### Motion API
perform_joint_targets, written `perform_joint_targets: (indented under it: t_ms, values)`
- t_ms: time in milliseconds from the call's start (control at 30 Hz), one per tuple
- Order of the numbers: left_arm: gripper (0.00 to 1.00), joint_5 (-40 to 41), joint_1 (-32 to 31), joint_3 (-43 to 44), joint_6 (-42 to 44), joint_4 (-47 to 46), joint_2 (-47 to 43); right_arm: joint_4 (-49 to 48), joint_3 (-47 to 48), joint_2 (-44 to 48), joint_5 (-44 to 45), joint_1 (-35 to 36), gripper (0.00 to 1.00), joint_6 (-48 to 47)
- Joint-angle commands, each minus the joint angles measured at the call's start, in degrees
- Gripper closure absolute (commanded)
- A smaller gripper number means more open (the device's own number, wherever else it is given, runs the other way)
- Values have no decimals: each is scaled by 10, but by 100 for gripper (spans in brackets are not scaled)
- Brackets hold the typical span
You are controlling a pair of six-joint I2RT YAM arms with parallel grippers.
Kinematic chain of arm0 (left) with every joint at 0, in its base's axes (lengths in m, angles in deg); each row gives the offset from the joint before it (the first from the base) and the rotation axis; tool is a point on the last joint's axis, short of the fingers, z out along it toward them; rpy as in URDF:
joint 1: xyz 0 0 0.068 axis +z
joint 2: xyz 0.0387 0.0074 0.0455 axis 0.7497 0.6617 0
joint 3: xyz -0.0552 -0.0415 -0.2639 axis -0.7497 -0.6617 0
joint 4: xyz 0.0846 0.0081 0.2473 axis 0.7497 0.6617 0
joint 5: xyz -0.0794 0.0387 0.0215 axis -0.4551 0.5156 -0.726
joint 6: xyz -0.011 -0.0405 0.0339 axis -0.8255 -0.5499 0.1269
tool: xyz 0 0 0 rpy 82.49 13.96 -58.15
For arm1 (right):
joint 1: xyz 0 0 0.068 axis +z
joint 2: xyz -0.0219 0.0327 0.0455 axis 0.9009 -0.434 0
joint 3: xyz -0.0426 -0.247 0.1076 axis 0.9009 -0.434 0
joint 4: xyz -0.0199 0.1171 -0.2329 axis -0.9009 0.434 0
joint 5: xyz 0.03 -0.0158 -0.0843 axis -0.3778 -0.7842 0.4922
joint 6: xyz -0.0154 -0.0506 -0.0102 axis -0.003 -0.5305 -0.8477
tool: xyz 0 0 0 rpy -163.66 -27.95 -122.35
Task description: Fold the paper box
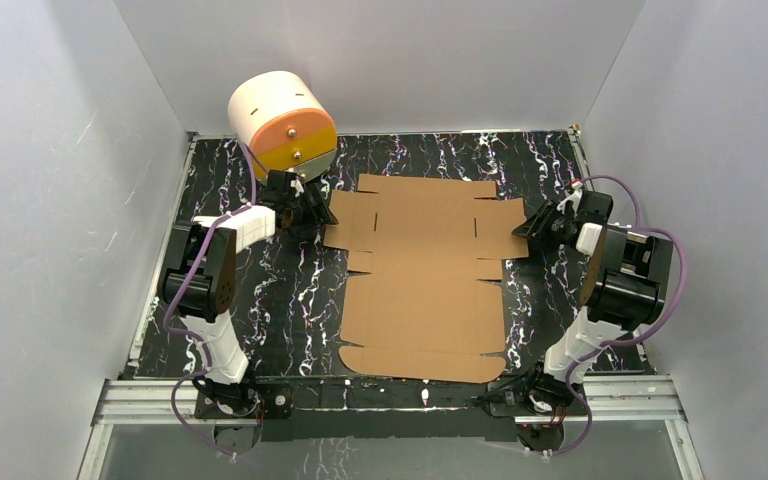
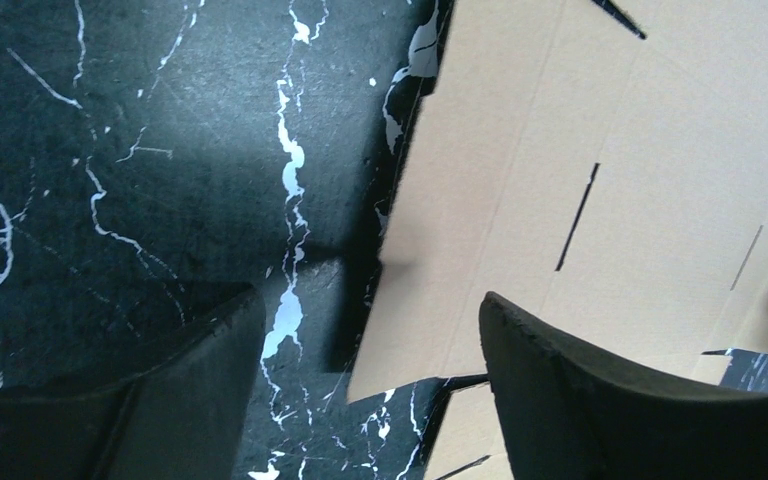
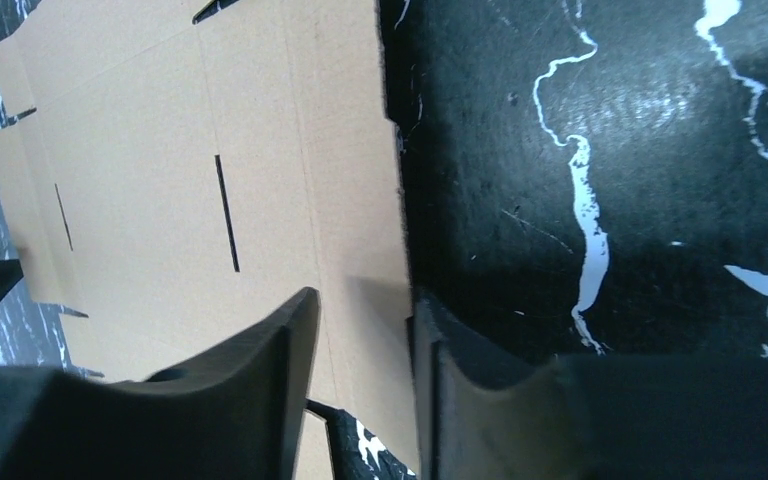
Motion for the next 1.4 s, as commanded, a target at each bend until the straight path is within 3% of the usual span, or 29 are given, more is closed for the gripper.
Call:
perform_joint_targets:
  t_ms: [0,100,200,333,533,1000,1167,1367]
  values:
    - [36,-24,2,5,-4,16,-6,-24,1,3,-46,5,59,2]
    - [54,-22,2,-4,-5,19,-22,-25,-3,10,-57,15,68,3]
    - [61,-12,2,-8,2,40,-41,-30,-10,19,-68,24,74,7]
    - [80,16,3,-25,13,69,-79,-28,-21,36,-69,47,81,9]
    - [100,44,8,-45,34,125,-135,-15,-32,63,-73,73,88,25]
    - [100,55,26,-71,43,246,-271,32,-59,155,-94,116,96,61]
    - [73,67,43,-88,53,262,-324,24,-68,185,-121,129,99,111]
    - [58,38,86,-98,66,264,-338,96,-69,200,-115,130,100,96]
